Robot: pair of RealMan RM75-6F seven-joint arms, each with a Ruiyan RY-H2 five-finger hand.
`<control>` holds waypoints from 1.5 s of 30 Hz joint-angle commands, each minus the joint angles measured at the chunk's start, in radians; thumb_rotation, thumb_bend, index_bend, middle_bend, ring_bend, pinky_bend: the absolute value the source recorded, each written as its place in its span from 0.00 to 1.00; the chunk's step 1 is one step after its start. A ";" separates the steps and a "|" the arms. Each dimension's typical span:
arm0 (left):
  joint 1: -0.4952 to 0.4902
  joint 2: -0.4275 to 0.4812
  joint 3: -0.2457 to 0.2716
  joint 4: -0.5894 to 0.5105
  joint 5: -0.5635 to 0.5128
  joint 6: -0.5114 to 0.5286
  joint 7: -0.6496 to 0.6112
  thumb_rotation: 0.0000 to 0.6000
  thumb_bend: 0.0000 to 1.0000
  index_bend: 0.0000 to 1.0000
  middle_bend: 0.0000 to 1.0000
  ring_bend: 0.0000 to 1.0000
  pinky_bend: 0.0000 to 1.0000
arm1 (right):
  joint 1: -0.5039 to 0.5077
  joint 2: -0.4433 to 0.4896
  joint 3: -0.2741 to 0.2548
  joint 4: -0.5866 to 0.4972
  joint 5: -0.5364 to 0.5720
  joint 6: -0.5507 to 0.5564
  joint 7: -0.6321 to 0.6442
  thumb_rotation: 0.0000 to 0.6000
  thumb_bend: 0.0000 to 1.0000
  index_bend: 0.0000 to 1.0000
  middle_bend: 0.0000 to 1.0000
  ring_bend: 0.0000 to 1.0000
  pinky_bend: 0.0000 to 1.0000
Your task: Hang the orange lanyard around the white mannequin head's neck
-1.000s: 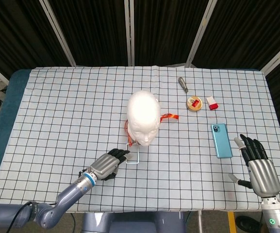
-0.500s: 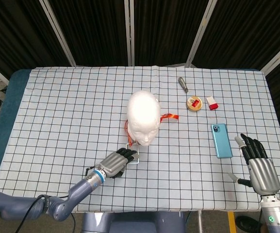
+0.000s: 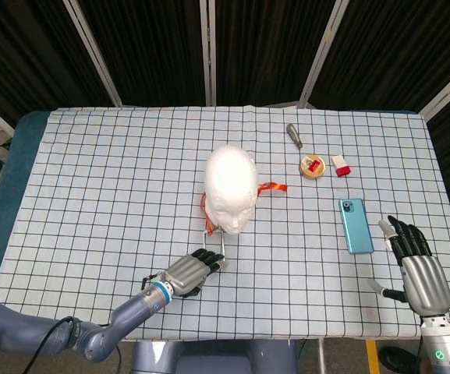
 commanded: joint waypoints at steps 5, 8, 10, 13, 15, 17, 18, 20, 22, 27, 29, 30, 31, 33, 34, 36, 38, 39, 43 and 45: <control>-0.030 0.018 0.028 -0.054 -0.055 -0.009 0.030 1.00 1.00 0.00 0.00 0.00 0.03 | -0.007 0.003 0.003 -0.004 -0.008 0.005 0.003 1.00 0.00 0.00 0.00 0.00 0.00; -0.041 0.021 0.036 -0.074 -0.074 -0.008 0.036 1.00 1.00 0.00 0.00 0.00 0.03 | -0.010 0.004 0.005 -0.005 -0.012 0.008 0.004 1.00 0.00 0.00 0.00 0.00 0.00; -0.047 0.022 0.041 -0.084 -0.083 -0.008 0.035 1.00 1.00 0.00 0.00 0.00 0.03 | -0.012 0.005 0.006 -0.005 -0.014 0.009 0.004 1.00 0.00 0.00 0.00 0.00 0.00; -0.052 0.025 0.051 -0.101 -0.087 -0.010 0.028 1.00 1.00 0.00 0.00 0.00 0.03 | -0.014 0.006 0.008 -0.006 -0.014 0.009 0.006 1.00 0.00 0.00 0.00 0.00 0.00; -0.053 0.030 0.058 -0.112 -0.080 -0.010 0.024 1.00 1.00 0.00 0.00 0.00 0.03 | -0.015 0.006 0.010 -0.006 -0.014 0.009 0.007 1.00 0.00 0.00 0.00 0.00 0.00; -0.053 0.034 0.068 -0.124 -0.070 -0.010 0.022 1.00 1.00 0.00 0.00 0.00 0.03 | -0.016 0.007 0.011 -0.005 -0.014 0.009 0.008 1.00 0.00 0.00 0.00 0.00 0.00; -0.053 0.036 0.071 -0.128 -0.066 -0.009 0.021 1.00 1.00 0.00 0.00 0.00 0.03 | -0.017 0.007 0.012 -0.006 -0.014 0.009 0.009 1.00 0.00 0.00 0.00 0.00 0.00; -0.052 0.042 0.086 -0.143 -0.055 -0.014 0.017 1.00 1.00 0.00 0.00 0.00 0.03 | -0.018 0.007 0.013 -0.006 -0.015 0.010 0.008 1.00 0.00 0.00 0.00 0.00 0.00; -0.052 0.044 0.092 -0.150 -0.050 -0.016 0.013 1.00 1.00 0.00 0.00 0.00 0.03 | -0.019 0.007 0.014 -0.006 -0.016 0.010 0.008 1.00 0.00 0.00 0.00 0.00 0.00; -0.047 0.050 0.107 -0.169 -0.024 -0.024 -0.007 1.00 1.00 0.00 0.00 0.00 0.03 | -0.021 0.007 0.015 -0.008 -0.019 0.010 0.005 1.00 0.00 0.00 0.00 0.00 0.00; -0.045 0.055 0.114 -0.176 -0.013 -0.028 -0.015 1.00 1.00 0.00 0.00 0.00 0.03 | -0.022 0.007 0.015 -0.008 -0.019 0.009 0.005 1.00 0.00 0.00 0.00 0.00 0.00; -0.044 0.058 0.120 -0.180 -0.007 -0.031 -0.018 1.00 1.00 0.00 0.00 0.00 0.03 | -0.022 0.007 0.015 -0.008 -0.019 0.009 0.004 1.00 0.00 0.00 0.00 0.00 0.00; -0.044 0.061 0.124 -0.184 -0.001 -0.034 -0.020 1.00 1.00 0.00 0.00 0.00 0.03 | -0.022 0.007 0.016 -0.009 -0.019 0.009 0.004 1.00 0.00 0.00 0.00 0.00 0.00; -0.042 0.068 0.135 -0.192 0.010 -0.042 -0.030 1.00 1.00 0.00 0.00 0.00 0.03 | -0.023 0.007 0.017 -0.009 -0.019 0.009 0.005 1.00 0.00 0.00 0.00 0.00 0.00; -0.041 0.070 0.137 -0.194 0.015 -0.044 -0.034 1.00 1.00 0.00 0.00 0.00 0.03 | -0.023 0.007 0.017 -0.009 -0.019 0.009 0.005 1.00 0.00 0.00 0.00 0.00 0.00; -0.035 0.075 0.144 -0.198 0.037 -0.045 -0.044 1.00 1.00 0.00 0.00 0.00 0.03 | -0.024 0.008 0.019 -0.009 -0.019 0.010 0.004 1.00 0.00 0.00 0.00 0.00 0.00; -0.027 0.080 0.151 -0.200 0.065 -0.040 -0.054 1.00 1.00 0.00 0.00 0.00 0.03 | -0.025 0.007 0.020 -0.009 -0.019 0.010 0.004 1.00 0.00 0.00 0.00 0.00 0.00; -0.024 0.081 0.153 -0.201 0.074 -0.040 -0.060 1.00 1.00 0.00 0.00 0.00 0.03 | -0.026 0.008 0.020 -0.010 -0.020 0.010 0.004 1.00 0.00 0.00 0.00 0.00 0.00; -0.012 0.095 0.172 -0.201 0.119 -0.049 -0.086 1.00 1.00 0.00 0.00 0.00 0.03 | -0.027 0.007 0.021 -0.010 -0.021 0.011 0.002 1.00 0.00 0.00 0.00 0.00 0.00; -0.007 0.099 0.179 -0.201 0.133 -0.053 -0.097 1.00 1.00 0.00 0.00 0.00 0.03 | -0.028 0.008 0.022 -0.011 -0.021 0.011 0.001 1.00 0.00 0.00 0.00 0.00 0.00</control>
